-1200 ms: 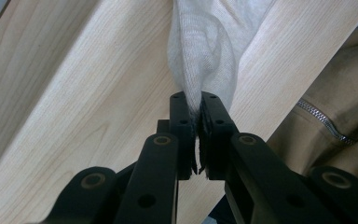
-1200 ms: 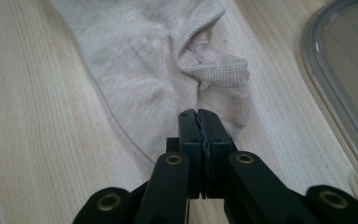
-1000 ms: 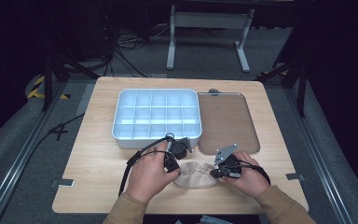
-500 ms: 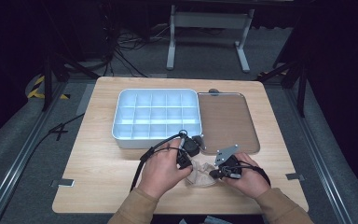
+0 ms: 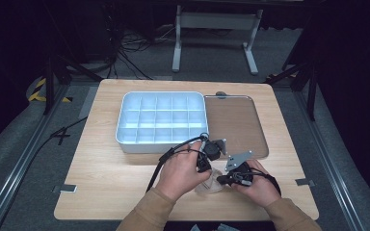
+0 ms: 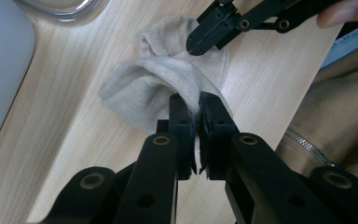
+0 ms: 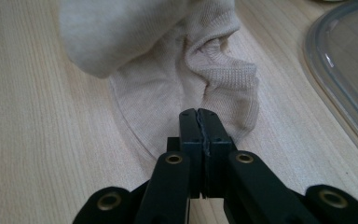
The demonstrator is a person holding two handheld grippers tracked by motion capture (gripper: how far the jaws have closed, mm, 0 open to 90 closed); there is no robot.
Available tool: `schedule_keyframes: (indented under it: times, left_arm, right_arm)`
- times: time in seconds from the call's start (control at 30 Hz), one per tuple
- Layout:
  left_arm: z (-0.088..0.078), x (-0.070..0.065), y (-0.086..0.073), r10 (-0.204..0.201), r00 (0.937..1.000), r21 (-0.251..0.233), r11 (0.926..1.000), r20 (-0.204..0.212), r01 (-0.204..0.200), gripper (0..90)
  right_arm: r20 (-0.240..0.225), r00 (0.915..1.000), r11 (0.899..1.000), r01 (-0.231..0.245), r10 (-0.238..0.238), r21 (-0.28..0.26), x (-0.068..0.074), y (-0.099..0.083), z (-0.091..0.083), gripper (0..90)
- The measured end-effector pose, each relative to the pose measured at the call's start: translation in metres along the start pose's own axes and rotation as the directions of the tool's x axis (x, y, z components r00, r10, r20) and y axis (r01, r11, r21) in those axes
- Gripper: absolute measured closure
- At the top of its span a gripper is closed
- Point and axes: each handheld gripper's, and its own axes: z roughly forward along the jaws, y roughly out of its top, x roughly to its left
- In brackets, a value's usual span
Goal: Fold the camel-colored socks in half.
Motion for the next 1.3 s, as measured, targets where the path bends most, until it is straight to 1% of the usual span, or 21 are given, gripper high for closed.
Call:
schedule_keyframes:
  times: [0.03, 0.27, 0.3, 0.37, 0.5, 0.6, 0.7, 0.73, 0.83, 0.9, 0.93, 1.0, 1.03, 1.1, 1.17, 1.23, 1.3]
  left_arm:
    - [0.003, 0.0, 0.002, 0.005, 0.9999, 0.005, 1.0, -0.011, -0.005, 84.6]
    - [0.013, -0.003, 0.012, 0.016, 0.9999, 0.021, 0.9996, -0.004, -0.016, 84.6]
    - [0.015, -0.002, 0.014, 0.021, 0.9998, 0.032, 0.9993, -0.003, -0.021, 84.6]
    - [0.02, -0.001, 0.016, 0.015, 0.9999, 0.046, 0.9988, 0.008, -0.015, 84.6]
    - [0.027, 0.0, 0.019, 0.02, 0.9996, 0.062, 0.9978, 0.018, -0.022, 84.6]
    - [0.029, 0.0, 0.02, 0.018, 0.9998, 0.065, 0.9977, 0.012, -0.019, 84.3]
    - [0.028, 0.001, 0.02, 0.015, 0.9997, 0.058, 0.9982, 0.019, -0.016, 82.6]
    - [0.027, 0.001, 0.019, 0.01, 0.9995, 0.046, 0.9989, 0.028, -0.012, 82.6]
    - [0.022, 0.001, 0.017, 0.006, 0.9989, 0.021, 0.9998, 0.047, -0.007, 70.7]
    - [0.015, -0.001, 0.013, 0.007, 0.9989, -0.012, 0.9999, 0.047, -0.006, 64.9]
    - [0.015, -0.001, 0.013, 0.007, 0.9989, -0.012, 0.9999, 0.047, -0.006, 62.5]
    - [0.005, -0.002, 0.005, 0.005, 0.9988, -0.063, 0.998, 0.048, -0.002, 62.3]
    - [0.001, -0.002, 0.003, 0.008, 0.9986, -0.081, 0.9967, 0.052, -0.003, 63.1]
    - [-0.007, 0.0, -0.005, -0.004, 0.9987, -0.122, 0.9925, 0.051, 0.01, 63.5]
    - [-0.014, 0.001, -0.013, -0.018, 0.9991, -0.133, 0.9908, 0.039, 0.023, 63.3]
    - [-0.016, 0.003, -0.02, -0.036, 0.999, -0.134, 0.9902, 0.025, 0.04, 63.7]
    - [-0.019, 0.006, -0.027, -0.046, 0.9989, -0.136, 0.9896, 0.011, 0.047, 63.6]
  right_arm:
    - [0.003, 1.0, 1.0, 0.001, -0.001, -0.002, 0.0, 0.0, 0.0, 89.5]
    - [0.008, 1.0, 1.0, -0.005, 0.005, -0.019, 0.002, -0.003, 0.0, 89.5]
    - [0.012, 0.9999, 1.0, -0.003, 0.003, -0.022, 0.002, -0.003, 0.0, 89.5]
    - [0.009, 0.9999, 1.0, -0.005, 0.006, -0.025, 0.002, -0.004, 0.0, 89.5]
    - [0.007, 0.9999, 1.0, -0.012, 0.012, -0.027, 0.001, -0.004, 0.0, 89.4]
    - [0.018, 0.9998, 1.0, -0.004, 0.005, -0.022, 0.003, -0.003, 0.0, 89.3]
    - [0.023, 0.9997, 1.0, -0.001, 0.002, -0.017, 0.004, -0.003, -0.001, 88.9]
    - [0.026, 0.9997, 1.0, -0.001, 0.001, -0.016, 0.004, -0.003, -0.001, 87.9]
    - [0.049, 0.9987, 1.0, -0.01, 0.011, -0.013, 0.005, -0.002, -0.003, 84.3]
    - [0.061, 0.9981, 1.0, -0.013, 0.014, -0.016, 0.006, -0.001, -0.006, 82.2]
    - [0.061, 0.9981, 1.0, -0.013, 0.014, -0.016, 0.006, -0.001, -0.006, 82.2]
    - [0.062, 0.9978, 0.999, -0.019, 0.021, -0.028, 0.005, 0.0, -0.014, 79.8]
    - [0.064, 0.9977, 0.999, -0.022, 0.023, -0.03, 0.004, 0.0, -0.019, 79.3]
    - [0.074, 0.9968, 0.999, -0.029, 0.032, -0.041, 0.001, 0.001, -0.028, 79.6]
    - [0.076, 0.9961, 0.997, -0.04, 0.045, -0.062, -0.003, 0.003, -0.038, 80.5]
    - [0.085, 0.9954, 0.997, -0.037, 0.043, -0.073, -0.004, 0.007, -0.047, 80.9]
    - [0.08, 0.9962, 0.996, -0.03, 0.036, -0.084, -0.003, 0.013, -0.052, 81.2]
